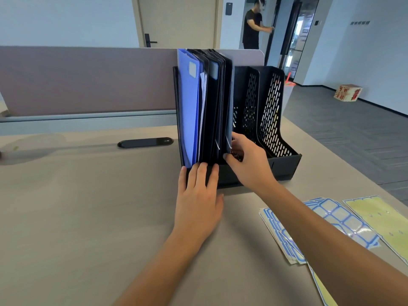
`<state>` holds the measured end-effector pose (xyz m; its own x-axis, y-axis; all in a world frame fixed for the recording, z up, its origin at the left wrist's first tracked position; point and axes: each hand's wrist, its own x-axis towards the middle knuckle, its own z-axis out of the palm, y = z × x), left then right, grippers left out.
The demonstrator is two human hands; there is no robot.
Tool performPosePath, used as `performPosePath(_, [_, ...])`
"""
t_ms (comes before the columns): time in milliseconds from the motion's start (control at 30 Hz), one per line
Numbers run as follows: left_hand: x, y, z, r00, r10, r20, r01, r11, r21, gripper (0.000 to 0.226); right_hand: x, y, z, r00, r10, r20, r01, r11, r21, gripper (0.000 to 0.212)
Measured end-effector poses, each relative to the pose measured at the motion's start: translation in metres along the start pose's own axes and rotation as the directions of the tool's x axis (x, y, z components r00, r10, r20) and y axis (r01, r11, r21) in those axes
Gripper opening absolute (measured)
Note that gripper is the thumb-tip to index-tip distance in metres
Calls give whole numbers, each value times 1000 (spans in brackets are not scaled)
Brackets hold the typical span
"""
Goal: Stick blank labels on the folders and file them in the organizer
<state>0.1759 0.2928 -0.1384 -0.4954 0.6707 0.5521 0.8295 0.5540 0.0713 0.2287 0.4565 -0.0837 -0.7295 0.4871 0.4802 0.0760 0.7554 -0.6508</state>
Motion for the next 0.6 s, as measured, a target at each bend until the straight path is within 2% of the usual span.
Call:
performPosePath(167, [-1, -1, 1, 1000, 7, -5, -7, 1000, 5, 69, -35, 0, 1, 994, 43, -98, -46, 999, -23, 54])
performPosePath(267, [-1, -2, 3, 1000, 8, -5, -8, 1000, 12, 69, -60, 3, 6, 987, 6, -158, -13, 999, -42, 49])
performPosePath(367, [-1, -1, 4, 1000, 10, -24, -10, 1000, 25, 69, -75, 11, 13, 983, -45, -177, 20, 989, -143, 47])
performPosePath(500, [-2, -3, 7, 998, 27, -53, -25, 999, 30, 69, -79, 19, 16, 980, -60, -191, 33, 989, -142, 39])
performPosePath(600, [-4, -3, 12, 998, 25, -59, -22, 998, 56, 71, -78, 20, 11, 963, -57, -262, 25, 992, -125, 31])
